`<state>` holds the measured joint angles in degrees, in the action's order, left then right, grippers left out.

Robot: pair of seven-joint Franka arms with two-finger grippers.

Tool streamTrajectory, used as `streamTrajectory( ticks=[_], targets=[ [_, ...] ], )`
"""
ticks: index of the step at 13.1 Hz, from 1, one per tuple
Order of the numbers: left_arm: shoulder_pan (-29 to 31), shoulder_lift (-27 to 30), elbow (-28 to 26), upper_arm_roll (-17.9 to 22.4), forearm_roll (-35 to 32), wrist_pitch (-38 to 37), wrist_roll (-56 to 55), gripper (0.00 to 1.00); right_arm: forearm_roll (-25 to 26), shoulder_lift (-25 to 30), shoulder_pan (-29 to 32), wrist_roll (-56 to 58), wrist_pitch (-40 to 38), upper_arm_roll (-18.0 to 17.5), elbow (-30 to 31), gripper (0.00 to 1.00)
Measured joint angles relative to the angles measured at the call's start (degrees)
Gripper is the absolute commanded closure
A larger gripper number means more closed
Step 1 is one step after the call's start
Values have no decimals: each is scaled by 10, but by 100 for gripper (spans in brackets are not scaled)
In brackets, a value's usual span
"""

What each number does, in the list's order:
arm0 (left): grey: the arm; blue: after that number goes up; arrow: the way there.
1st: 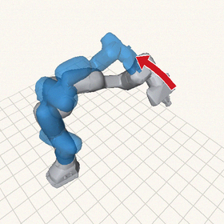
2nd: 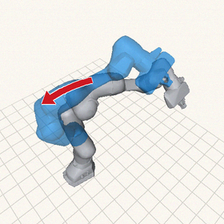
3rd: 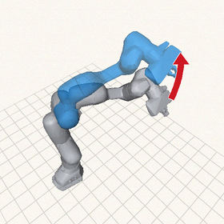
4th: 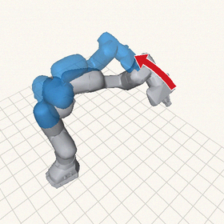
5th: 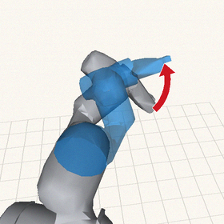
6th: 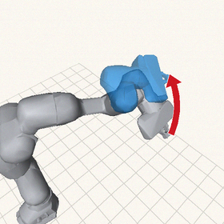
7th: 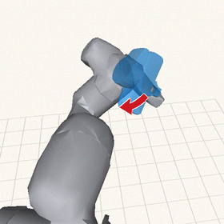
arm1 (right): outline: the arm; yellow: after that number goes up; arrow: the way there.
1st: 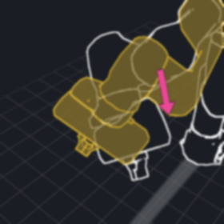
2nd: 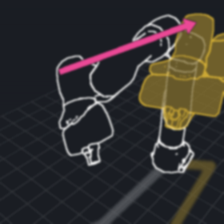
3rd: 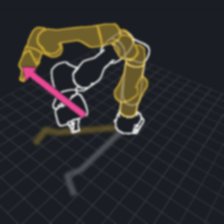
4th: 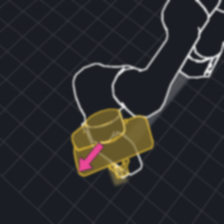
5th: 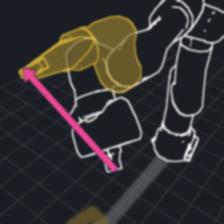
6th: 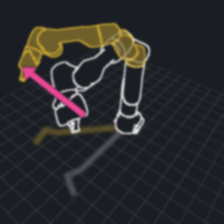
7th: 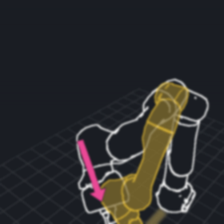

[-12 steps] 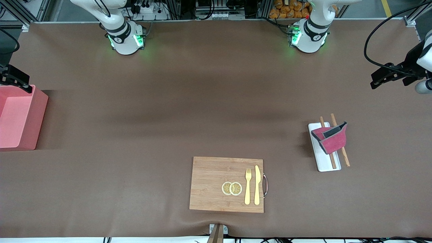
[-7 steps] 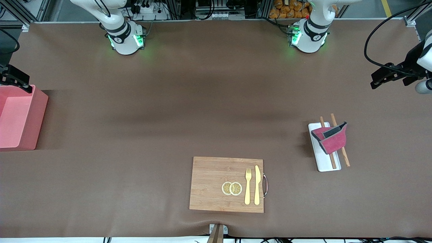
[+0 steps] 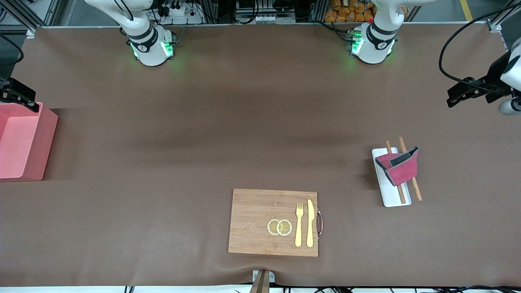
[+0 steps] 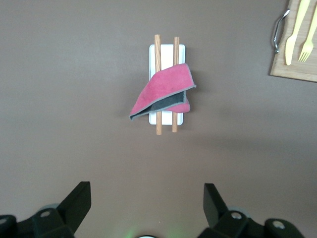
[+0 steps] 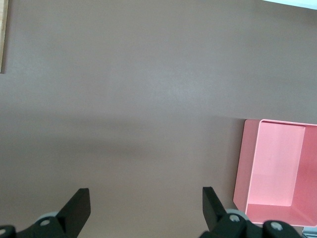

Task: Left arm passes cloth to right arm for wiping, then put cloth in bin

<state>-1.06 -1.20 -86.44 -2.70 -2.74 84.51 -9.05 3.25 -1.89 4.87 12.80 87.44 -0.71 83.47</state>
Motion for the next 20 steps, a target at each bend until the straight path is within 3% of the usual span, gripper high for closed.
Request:
streamTrajectory(
  ticks=[4,10,12,20],
  targets=[
    [13,-11,-53,0,0,54,0,0,0,-5,0,0,-1,0,0,0],
    [37,-66,-199,1,1,251,0,0,0,-10,0,0,-2,0,0,0],
    [37,-96,-206,0,4,273,0,0,0,-16,0,0,-1,-1,0,0],
    [37,-188,-205,-2,4,366,0,15,0,-29,-3,0,0,-3,0,0]
  ],
)
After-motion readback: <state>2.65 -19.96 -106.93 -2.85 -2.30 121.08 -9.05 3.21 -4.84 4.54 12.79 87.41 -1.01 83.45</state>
